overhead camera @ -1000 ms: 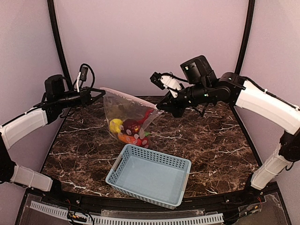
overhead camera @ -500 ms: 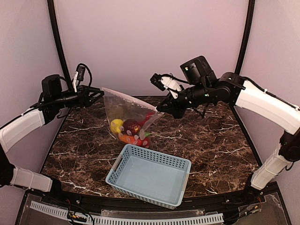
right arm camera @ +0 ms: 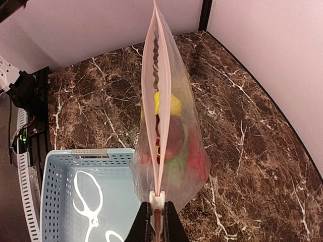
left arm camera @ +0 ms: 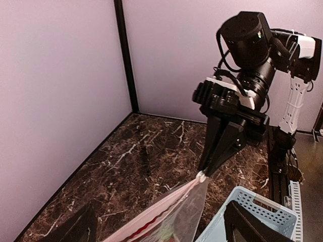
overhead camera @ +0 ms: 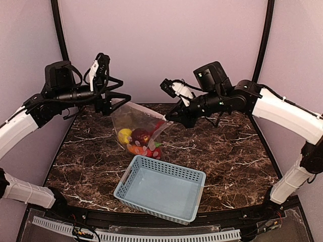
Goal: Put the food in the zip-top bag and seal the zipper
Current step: Zip the zipper on the zipper food storage bag.
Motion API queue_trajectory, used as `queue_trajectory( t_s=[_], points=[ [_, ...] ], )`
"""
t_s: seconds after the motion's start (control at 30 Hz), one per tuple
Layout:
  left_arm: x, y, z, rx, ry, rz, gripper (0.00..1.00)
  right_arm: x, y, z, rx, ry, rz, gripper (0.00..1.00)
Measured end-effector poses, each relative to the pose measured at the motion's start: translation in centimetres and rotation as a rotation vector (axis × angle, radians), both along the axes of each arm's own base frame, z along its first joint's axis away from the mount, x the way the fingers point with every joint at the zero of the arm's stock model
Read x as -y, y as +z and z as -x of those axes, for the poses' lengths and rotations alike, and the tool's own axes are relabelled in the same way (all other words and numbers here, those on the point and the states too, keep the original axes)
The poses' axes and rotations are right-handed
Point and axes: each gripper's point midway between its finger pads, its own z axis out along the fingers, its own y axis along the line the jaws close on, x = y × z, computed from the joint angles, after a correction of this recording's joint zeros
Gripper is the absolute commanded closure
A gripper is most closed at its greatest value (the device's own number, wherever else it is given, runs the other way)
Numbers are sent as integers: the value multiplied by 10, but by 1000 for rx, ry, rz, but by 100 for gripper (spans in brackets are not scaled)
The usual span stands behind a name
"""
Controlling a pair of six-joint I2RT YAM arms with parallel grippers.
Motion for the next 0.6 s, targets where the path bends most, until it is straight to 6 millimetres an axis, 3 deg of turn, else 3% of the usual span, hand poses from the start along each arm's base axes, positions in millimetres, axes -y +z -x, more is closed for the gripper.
queue_trajectory(
  t_s=[0.2, 0.3, 0.47, 0.6],
  points=[
    [74, -36, 7, -71, -175, -127, 12, -2, -11, 1, -11, 10, 0, 99],
    [99, -56, 3, -108, -224, -189, 18, -2, -12, 1, -9, 10, -4, 99],
    [109, -88, -3, -161, -246, -270, 34, 0, -3, 3, 9, 11, -29, 98],
    [107, -97, -1, -177, -254, -300, 52, 1, 2, 4, 19, 14, -44, 98]
  ],
)
